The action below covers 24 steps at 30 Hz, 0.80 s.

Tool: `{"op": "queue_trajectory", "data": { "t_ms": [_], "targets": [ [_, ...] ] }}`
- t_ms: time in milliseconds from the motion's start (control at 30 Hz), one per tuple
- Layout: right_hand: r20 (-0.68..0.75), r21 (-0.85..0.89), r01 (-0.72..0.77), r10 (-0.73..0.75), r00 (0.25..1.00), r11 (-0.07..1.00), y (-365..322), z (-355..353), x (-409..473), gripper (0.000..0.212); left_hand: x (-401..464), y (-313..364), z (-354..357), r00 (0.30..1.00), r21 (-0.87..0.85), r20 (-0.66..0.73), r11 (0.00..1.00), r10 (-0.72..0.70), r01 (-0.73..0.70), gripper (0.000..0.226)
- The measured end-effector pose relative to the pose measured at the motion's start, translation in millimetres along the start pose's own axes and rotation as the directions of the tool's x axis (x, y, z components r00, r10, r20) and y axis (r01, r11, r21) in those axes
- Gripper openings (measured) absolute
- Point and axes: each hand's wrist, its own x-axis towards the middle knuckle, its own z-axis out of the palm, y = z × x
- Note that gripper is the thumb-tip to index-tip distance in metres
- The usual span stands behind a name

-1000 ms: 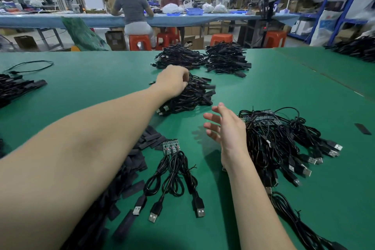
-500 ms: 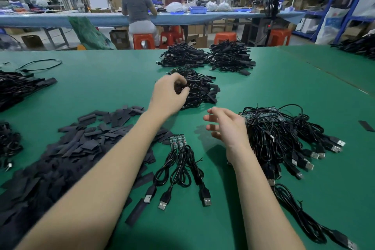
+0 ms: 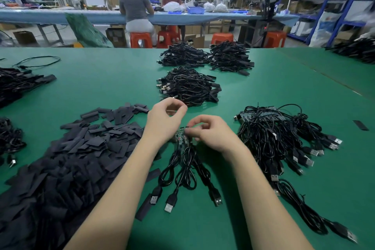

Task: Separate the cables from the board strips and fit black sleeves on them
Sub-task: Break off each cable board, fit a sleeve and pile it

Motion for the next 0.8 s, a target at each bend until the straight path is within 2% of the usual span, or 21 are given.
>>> {"op": "queue_trajectory", "data": {
  "t_ms": [100,200,267,367,500,700,800],
  "targets": [
    [0.021,0.398,-0.064,0.061,0.998,0.915,0,-14,-7,0.012,-2,5,-2,0.966,-0.254,0.172,0.939,-0.193,0.232,0.012],
    [0.047,0.591,-0.116,0.110,0.993,0.798,2,-22,-6,0.014,-8,9,1,0.871,-0.390,0.422,0.817,-0.252,0.425,0.010],
    [0.062,0.631,-0.126,0.112,0.992,0.766,2,-23,-5,0.015,-11,11,4,0.844,-0.426,0.485,0.781,-0.228,0.456,0.006],
    [0.097,0.645,-0.144,0.107,0.990,0.751,3,-24,-6,0.020,-11,11,5,0.837,-0.474,0.494,0.735,-0.233,0.485,0.007],
    [0.145,0.677,-0.168,0.094,0.985,0.716,2,-25,-7,0.019,-11,8,4,0.823,-0.470,0.522,0.730,-0.224,0.496,0.007],
    [0.223,0.739,-0.244,0.113,0.968,0.628,-2,-26,-10,0.018,-13,13,0,0.784,-0.527,0.595,0.651,-0.176,0.546,0.036],
    [0.244,0.771,-0.274,0.130,0.961,0.574,-2,-26,-12,0.014,-15,13,2,0.766,-0.560,0.626,0.599,-0.146,0.572,0.028]
  ]
}}
